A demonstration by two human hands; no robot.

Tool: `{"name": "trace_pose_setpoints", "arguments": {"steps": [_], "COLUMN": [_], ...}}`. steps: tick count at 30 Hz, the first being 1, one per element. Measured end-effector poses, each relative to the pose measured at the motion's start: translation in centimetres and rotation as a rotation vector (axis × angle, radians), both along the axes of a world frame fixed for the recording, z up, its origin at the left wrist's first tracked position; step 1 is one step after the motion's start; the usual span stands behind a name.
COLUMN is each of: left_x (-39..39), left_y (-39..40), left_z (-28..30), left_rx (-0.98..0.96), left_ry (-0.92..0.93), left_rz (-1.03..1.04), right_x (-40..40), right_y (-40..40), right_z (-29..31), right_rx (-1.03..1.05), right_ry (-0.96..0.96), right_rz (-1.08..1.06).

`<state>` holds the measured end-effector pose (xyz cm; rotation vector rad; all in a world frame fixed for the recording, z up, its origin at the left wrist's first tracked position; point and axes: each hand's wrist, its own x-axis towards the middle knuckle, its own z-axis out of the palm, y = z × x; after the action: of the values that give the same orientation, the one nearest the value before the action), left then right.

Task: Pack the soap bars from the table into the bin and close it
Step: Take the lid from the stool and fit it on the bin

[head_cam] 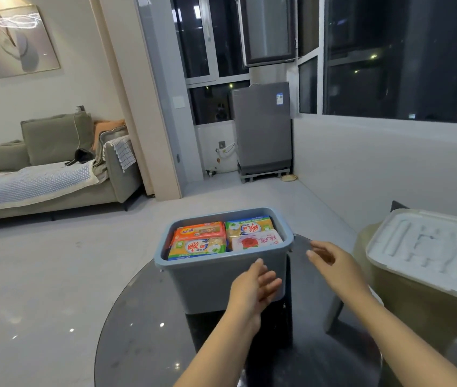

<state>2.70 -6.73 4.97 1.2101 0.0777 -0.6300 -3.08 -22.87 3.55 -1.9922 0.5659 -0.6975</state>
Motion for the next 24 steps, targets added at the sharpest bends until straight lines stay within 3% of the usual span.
{"name": "trace_pose_setpoints", "arguments": {"steps": [5, 10, 16, 24], "left_x": [-2.1, -3.4, -4.8, -6.4], "left_y": [-5.3, -10.4, -15.0, -16.9], "left_z": [-0.4, -1.8, -2.9, -2.8], "left_rx": [0.01, 0.026, 0.059, 0.1], "left_ry": [0.043, 0.087, 0.109, 0.105], "left_rz": [-0.132, -0.192, -0.236, -0.279], "right_x": [-2.8, -5.4, -7.3, -7.5], "right_y": [-3.8, -8.1, -11.4, -12.6], "right_z": [-0.1, -0.9, -2.1, -2.8], "right_rx": [-0.275, -0.535, -0.625, -0.645], "right_ry": [0.046, 0.311, 0.475, 0.513], "right_rz": [-0.177, -0.358, -0.394, -0.411]}}
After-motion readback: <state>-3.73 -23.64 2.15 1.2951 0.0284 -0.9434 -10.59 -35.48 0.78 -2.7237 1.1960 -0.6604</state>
